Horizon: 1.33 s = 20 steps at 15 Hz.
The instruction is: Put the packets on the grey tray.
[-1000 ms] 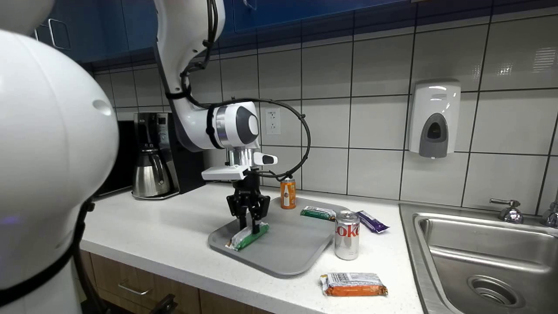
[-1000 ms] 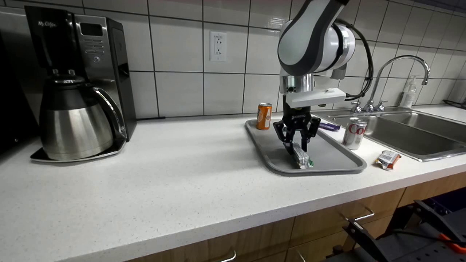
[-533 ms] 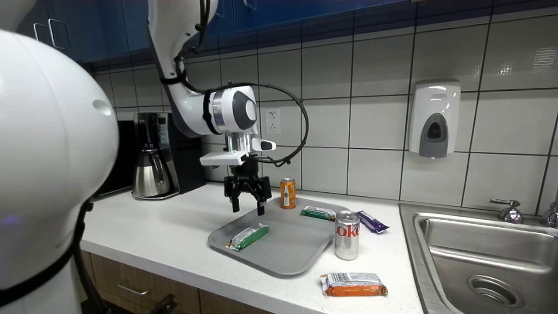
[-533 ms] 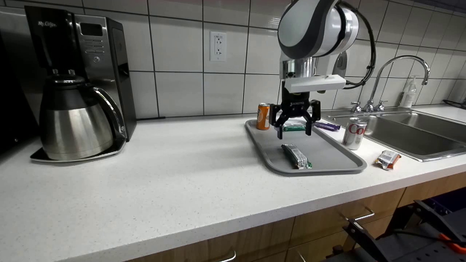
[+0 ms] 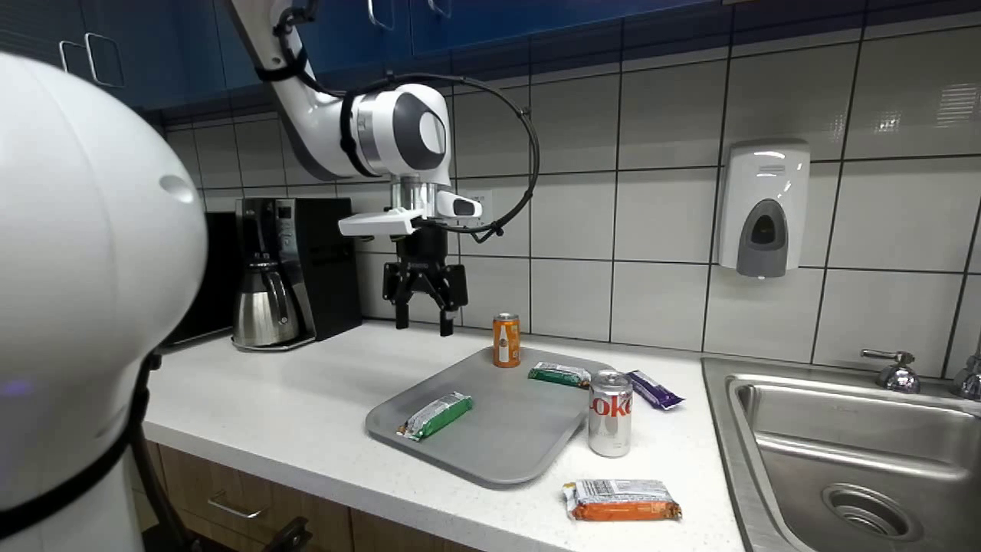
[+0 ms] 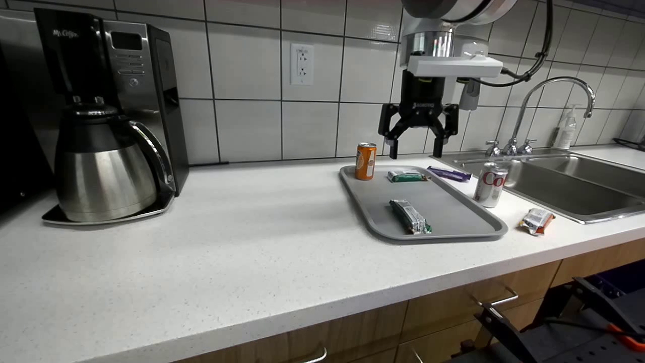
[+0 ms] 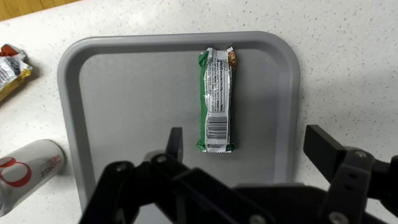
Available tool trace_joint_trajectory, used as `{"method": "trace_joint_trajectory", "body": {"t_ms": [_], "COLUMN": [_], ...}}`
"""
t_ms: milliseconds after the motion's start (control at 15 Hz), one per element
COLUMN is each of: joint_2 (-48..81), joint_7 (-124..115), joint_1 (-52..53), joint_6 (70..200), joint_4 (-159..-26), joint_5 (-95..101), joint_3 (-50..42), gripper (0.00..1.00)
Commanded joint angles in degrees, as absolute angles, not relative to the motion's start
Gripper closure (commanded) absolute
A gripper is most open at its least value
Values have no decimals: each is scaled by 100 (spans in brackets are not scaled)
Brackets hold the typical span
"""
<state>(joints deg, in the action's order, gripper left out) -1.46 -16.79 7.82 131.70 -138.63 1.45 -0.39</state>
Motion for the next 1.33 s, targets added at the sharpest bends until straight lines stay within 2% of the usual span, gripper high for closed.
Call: {"method": "trace_joint_trajectory", "body": {"t_ms": [0, 733, 1267], "joint_2": [-900, -2989, -3371], "joint_7": [-1703, -2828, -2585], "joint_1": [549, 25, -956], "joint_6": [12938, 12655, 12459], "joint_4": [-14287, -15810, -15927], "joint_5": [20, 90, 366], "joint_3": [79, 331, 2], "gripper": [0, 0, 0]}}
